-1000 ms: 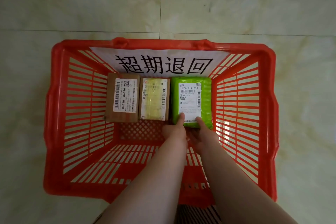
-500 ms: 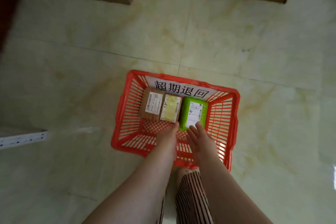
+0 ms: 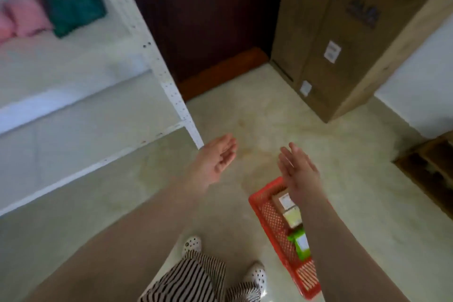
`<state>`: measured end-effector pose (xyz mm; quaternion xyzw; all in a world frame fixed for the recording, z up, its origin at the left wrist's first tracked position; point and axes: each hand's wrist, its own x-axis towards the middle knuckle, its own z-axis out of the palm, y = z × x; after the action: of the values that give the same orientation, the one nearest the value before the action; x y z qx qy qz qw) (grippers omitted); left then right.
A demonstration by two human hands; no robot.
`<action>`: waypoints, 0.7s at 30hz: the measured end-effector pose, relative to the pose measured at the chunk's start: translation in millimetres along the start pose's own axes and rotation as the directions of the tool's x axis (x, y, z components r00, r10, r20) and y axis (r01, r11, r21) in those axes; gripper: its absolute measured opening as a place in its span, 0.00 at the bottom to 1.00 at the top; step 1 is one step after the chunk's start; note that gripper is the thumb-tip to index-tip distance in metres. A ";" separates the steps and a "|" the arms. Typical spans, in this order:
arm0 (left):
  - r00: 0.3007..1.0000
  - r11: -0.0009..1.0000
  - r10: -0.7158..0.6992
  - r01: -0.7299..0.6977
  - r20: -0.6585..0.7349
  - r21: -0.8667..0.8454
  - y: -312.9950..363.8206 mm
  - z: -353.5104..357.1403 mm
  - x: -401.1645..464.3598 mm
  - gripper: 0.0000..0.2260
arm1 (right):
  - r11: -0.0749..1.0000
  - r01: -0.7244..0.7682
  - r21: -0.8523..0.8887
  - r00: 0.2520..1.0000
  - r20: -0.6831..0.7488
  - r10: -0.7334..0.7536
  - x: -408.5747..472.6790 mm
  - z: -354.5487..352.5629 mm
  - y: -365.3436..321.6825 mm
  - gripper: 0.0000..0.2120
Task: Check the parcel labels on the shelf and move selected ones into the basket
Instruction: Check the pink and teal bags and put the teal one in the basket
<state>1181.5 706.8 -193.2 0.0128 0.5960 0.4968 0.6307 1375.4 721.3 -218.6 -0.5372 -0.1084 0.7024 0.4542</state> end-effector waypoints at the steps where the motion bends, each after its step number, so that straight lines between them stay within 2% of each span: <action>1: 0.998 0.997 0.049 -0.050 -0.026 -0.063 23.9 -17.3 -13.6 0.05 | 0.999 0.001 -0.046 0.998 0.057 0.002 -8.6 30.5 -3.2 0.12; 6: 0.977 0.931 0.187 -0.209 -0.100 -0.298 113.1 -114.7 -64.3 0.04 | 0.983 0.001 -0.181 0.956 0.289 0.052 -43.9 175.9 22.1 0.12; 9: 0.953 0.877 0.255 -0.299 -0.163 -0.376 159.1 -188.9 -88.8 0.04 | 0.970 -0.009 -0.245 0.912 0.397 0.108 -71.5 270.0 65.8 0.08; 11: 0.937 0.846 0.283 -0.344 -0.204 -0.407 191.1 -241.2 -100.5 0.03 | 0.959 -0.012 -0.285 0.875 0.460 0.147 -91.4 329.4 102.4 0.08; 15: 0.913 0.807 0.327 -0.404 -0.245 -0.431 253.1 -341.3 -115.3 0.05 | 0.949 -0.042 -0.313 0.822 0.529 0.211 -127.2 431.7 178.5 0.11; 21: 0.897 0.799 0.354 -0.437 -0.263 -0.414 335.8 -446.5 -126.1 0.05 | 0.937 -0.014 -0.348 0.814 0.541 0.213 -163.5 557.6 253.2 0.10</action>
<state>660.5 538.6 -24.9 -0.0565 0.4962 0.7445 0.4432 769.3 642.3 -50.7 -0.3755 -0.3220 0.8288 0.2617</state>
